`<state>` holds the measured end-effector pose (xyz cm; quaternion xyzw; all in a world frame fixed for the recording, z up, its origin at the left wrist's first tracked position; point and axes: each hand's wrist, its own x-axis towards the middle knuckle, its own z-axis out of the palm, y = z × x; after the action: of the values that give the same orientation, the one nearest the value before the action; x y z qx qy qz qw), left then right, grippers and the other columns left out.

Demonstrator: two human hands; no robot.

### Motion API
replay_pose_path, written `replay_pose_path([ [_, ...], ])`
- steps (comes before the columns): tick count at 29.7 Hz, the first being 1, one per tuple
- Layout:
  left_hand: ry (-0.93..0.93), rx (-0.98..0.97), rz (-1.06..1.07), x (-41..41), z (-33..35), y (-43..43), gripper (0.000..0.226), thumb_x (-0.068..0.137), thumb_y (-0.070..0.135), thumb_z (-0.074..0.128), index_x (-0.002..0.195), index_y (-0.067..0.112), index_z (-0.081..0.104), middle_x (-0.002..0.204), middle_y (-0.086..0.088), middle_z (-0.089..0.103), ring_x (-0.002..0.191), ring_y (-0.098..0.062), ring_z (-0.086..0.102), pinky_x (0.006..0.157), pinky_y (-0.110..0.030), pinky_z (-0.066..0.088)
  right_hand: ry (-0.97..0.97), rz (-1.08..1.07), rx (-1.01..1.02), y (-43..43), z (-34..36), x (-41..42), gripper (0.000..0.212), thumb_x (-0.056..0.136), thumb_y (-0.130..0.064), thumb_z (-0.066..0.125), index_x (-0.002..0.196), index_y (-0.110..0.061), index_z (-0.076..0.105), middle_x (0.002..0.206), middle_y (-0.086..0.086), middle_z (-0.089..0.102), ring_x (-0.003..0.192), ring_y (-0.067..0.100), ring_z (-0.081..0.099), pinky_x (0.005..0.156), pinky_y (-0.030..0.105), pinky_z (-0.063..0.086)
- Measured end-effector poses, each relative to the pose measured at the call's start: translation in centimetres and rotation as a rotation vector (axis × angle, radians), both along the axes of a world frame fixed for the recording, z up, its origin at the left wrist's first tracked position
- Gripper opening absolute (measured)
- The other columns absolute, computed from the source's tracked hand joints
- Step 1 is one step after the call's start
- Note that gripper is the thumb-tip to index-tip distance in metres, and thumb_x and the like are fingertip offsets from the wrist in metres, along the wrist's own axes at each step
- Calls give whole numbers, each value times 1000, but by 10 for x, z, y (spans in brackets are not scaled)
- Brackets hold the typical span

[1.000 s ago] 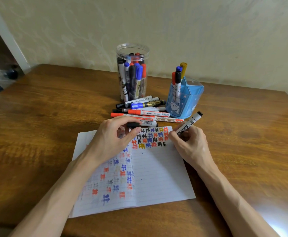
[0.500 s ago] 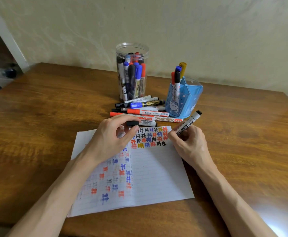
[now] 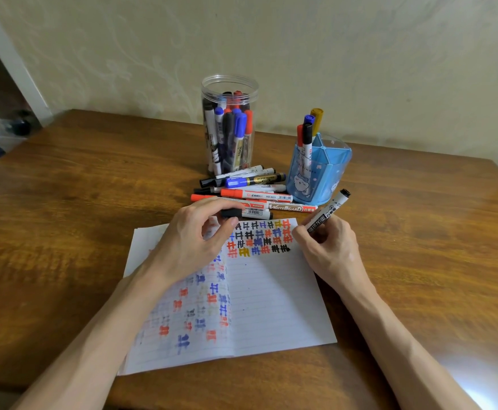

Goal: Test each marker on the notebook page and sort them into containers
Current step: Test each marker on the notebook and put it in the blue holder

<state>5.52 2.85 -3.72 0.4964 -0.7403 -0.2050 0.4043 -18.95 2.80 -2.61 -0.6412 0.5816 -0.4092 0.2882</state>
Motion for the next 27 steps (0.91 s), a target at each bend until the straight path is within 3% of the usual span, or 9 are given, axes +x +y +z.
replay_pose_path([
  [4,-4,13,-5,-1,2,0,38,97,32,64,135,31,63,134,18,62,115,1,62,83,-24,60,-65,-18,21,-2,0,-1,19,95,-14,68,77,-15,62,61,-13,65,53,-5,59,48,10,41],
  [7,68,57,-30,-5,8,3,37,88,40,63,124,36,63,122,27,64,111,11,61,79,-14,57,-191,-36,34,-4,1,-2,23,95,-14,68,73,-18,61,60,-9,68,54,1,58,52,18,44],
  [13,67,90,-61,-4,5,2,27,88,44,66,111,32,67,114,20,67,99,0,65,71,-18,55,-451,157,73,1,6,0,6,99,-16,70,98,-10,69,79,14,75,68,21,67,61,30,51],
  [22,46,102,-80,-6,7,3,24,86,45,64,110,38,65,113,23,67,109,-2,63,77,-28,59,-460,296,56,5,7,2,24,94,-25,73,108,-6,68,86,9,77,70,20,70,59,31,51],
  [27,41,94,-86,-5,6,3,26,88,43,66,112,35,68,110,28,66,106,-2,62,73,-17,50,-469,320,121,5,5,2,20,86,-15,83,105,-12,77,94,2,79,75,13,70,61,24,54],
])
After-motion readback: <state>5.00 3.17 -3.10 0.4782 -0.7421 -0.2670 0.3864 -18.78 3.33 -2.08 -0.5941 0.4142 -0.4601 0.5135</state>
